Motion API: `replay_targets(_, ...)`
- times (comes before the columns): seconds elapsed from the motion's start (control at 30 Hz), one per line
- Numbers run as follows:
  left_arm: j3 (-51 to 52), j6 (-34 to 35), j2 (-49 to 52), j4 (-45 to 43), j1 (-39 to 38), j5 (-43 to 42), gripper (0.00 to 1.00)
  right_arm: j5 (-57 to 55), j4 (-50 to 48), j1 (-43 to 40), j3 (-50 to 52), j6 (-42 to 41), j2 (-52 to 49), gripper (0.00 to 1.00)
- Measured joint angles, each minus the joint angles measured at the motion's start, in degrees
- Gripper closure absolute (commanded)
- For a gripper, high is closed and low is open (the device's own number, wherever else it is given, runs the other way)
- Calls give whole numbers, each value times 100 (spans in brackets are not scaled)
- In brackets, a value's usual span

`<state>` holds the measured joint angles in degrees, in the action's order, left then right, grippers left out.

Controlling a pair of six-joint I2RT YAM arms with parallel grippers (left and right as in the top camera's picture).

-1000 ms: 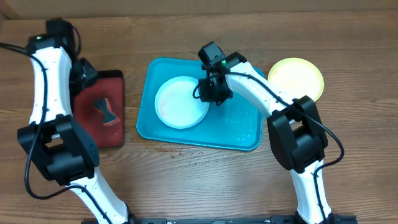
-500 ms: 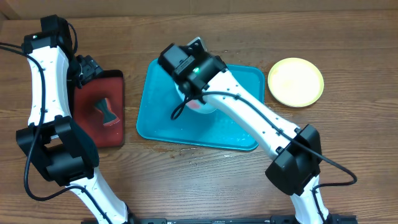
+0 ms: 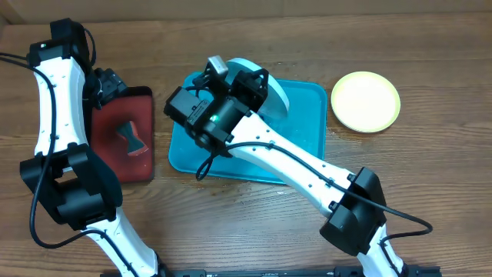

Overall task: Clean dirty plates on tray and stack at the side
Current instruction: 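Lift the white plate with the right gripper and stack it on yellow plate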

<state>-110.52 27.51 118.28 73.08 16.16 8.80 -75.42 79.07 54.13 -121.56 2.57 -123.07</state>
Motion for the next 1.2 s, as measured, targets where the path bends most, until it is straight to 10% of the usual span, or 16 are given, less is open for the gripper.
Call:
replay_targets(0.33,0,0,0,0,0,0,0,3458,-1132,-656,46,-138,0,96)
replay_targets(1.2,0,0,0,0,0,-2,0,8144,-197,-6588,940,-1036,173,96)
